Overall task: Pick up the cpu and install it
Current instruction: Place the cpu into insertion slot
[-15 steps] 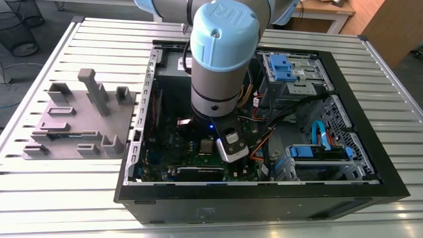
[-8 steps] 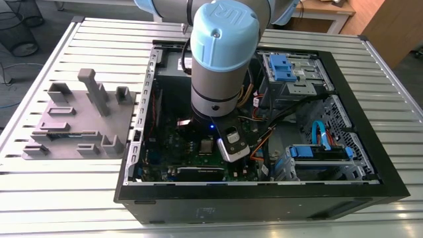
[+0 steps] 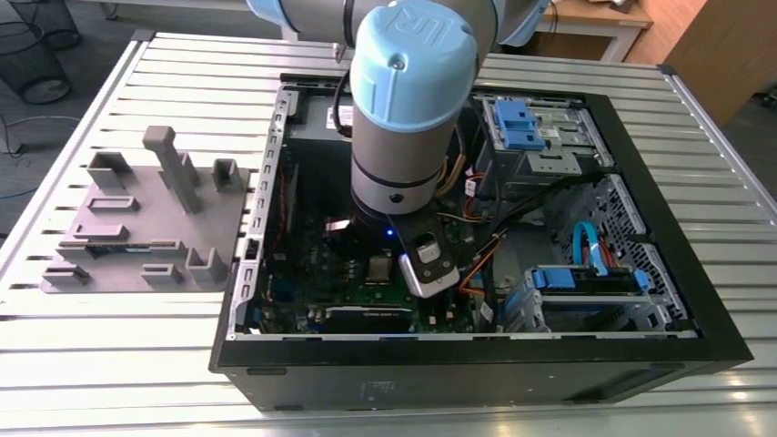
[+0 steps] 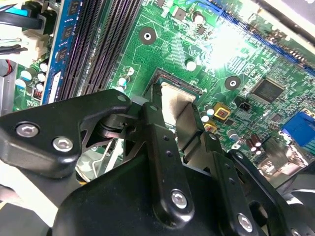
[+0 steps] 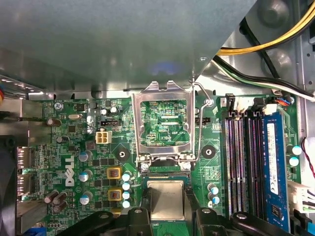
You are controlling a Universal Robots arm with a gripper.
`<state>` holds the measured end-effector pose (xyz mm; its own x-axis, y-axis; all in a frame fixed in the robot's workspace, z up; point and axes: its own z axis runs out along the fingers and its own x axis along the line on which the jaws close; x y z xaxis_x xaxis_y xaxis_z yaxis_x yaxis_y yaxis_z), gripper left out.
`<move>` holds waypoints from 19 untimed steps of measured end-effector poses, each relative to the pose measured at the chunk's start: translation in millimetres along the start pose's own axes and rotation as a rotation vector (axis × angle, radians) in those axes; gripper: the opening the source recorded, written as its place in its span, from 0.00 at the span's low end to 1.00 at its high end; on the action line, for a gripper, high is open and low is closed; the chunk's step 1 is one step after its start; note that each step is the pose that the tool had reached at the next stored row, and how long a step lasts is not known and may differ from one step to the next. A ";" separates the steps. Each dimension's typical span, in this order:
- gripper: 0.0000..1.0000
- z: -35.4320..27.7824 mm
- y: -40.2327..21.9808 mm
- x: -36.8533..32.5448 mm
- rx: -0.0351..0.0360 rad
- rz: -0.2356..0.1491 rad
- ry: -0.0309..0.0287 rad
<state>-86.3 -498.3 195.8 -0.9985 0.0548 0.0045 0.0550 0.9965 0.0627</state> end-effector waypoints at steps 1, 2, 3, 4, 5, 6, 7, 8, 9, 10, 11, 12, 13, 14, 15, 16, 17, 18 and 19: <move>0.38 0.0 0.0 -0.3 0.0000 0.000 0.0001; 0.38 0.1 0.0 -0.7 -0.0001 0.000 0.0006; 0.38 0.1 0.0 -0.7 -0.0001 0.000 0.0006; 0.38 -0.1 0.0 -0.7 0.0002 0.000 0.0008; 0.38 0.0 0.0 -0.8 0.0001 0.000 0.0008; 0.38 0.0 0.0 -0.9 0.0001 0.000 0.0008; 0.38 0.0 0.0 -0.9 0.0001 0.000 0.0008; 0.38 0.0 0.0 -0.9 0.0001 0.000 0.0008; 0.38 0.0 0.1 -1.0 0.0001 0.000 0.0008; 0.38 0.0 0.0 -1.0 0.0001 0.000 0.0008; 0.38 0.0 0.0 -1.0 0.0000 0.000 0.0008; 0.38 0.0 0.0 -1.1 0.0001 0.000 0.0008; 0.38 0.0 0.0 -1.1 0.0001 0.000 0.0008; 0.40 0.0 0.0 -1.1 0.0001 0.000 0.0008; 0.40 0.0 0.1 -1.2 0.0000 0.000 0.0007; 0.40 0.0 0.1 -1.2 0.0001 0.000 0.0008; 0.46 0.0 0.1 -1.2 0.0001 0.000 0.0008; 0.46 0.0 0.1 -1.3 0.0000 0.000 0.0008; 0.46 0.0 0.1 -1.3 0.0001 0.000 0.0008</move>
<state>-85.0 -498.3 195.9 -0.9985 0.0548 0.0052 0.0551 0.9965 0.0626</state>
